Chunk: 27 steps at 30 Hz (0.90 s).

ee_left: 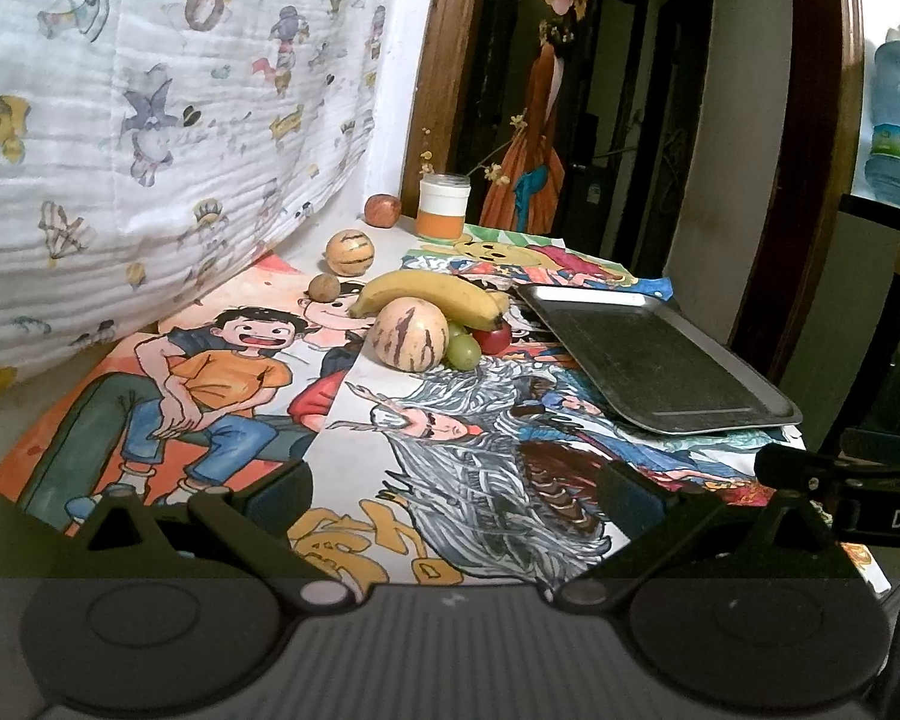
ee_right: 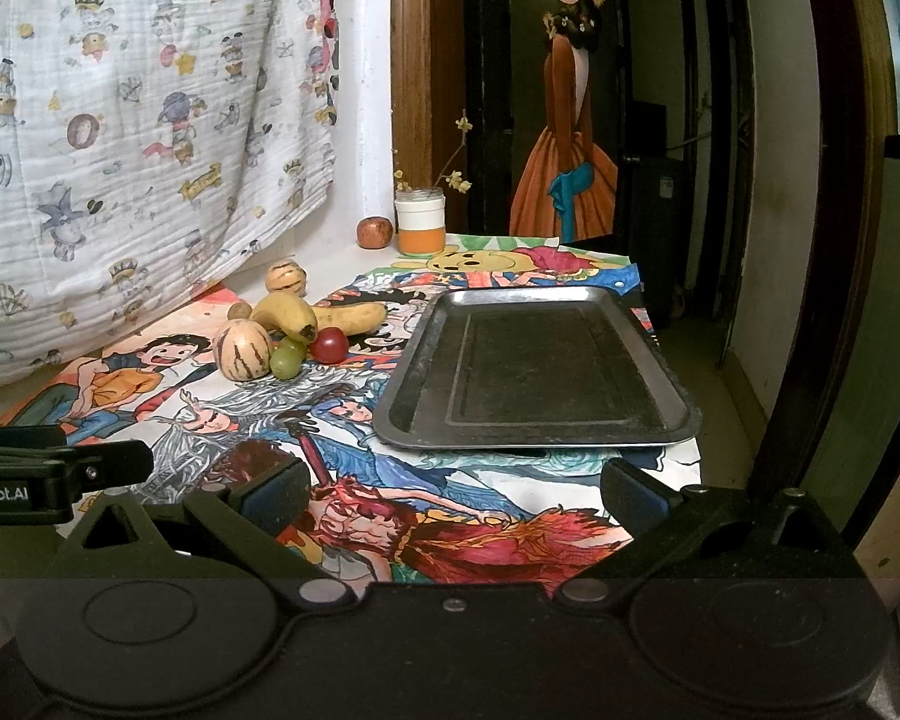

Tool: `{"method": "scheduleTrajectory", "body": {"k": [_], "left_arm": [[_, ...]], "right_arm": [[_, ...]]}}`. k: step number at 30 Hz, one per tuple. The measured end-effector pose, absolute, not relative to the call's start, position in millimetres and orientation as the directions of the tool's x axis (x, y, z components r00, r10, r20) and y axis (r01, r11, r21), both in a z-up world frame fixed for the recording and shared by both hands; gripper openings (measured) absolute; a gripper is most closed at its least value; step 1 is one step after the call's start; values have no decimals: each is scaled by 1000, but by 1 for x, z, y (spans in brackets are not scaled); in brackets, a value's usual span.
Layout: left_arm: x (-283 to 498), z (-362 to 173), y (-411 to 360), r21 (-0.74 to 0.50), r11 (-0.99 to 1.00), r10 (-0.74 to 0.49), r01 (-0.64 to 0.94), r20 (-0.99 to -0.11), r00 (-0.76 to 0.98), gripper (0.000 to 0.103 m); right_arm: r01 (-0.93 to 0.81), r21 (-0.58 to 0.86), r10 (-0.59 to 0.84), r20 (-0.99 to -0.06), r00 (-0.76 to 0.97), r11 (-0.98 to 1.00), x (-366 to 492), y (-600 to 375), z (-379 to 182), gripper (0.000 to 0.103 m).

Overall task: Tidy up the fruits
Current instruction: 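Move the left tool toward the speckled fruit while the right tool approaches the banana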

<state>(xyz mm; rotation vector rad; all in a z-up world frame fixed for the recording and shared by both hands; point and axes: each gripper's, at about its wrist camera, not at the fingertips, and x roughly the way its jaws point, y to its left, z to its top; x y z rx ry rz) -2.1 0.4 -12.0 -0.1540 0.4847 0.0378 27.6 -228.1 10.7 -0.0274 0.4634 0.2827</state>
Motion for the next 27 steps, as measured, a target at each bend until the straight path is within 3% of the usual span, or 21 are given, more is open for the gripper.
{"method": "scheduleTrajectory", "body": {"k": [12,22,27], "left_arm": [[13,1,18,-167,979,16,-115,-501,865,103],[39,21,45,-140,986,17,-95,-472,882,103],[55,27,51,-98,994,3,-56,-471,882,103]], "right_arm": [[-365,20,337,-429,838,931,44,-231,34,102],[-494,87,479,-435,762,865,95,-235,91,103],[-542,48,498,-470,729,839,135,-228,123,103]]}}
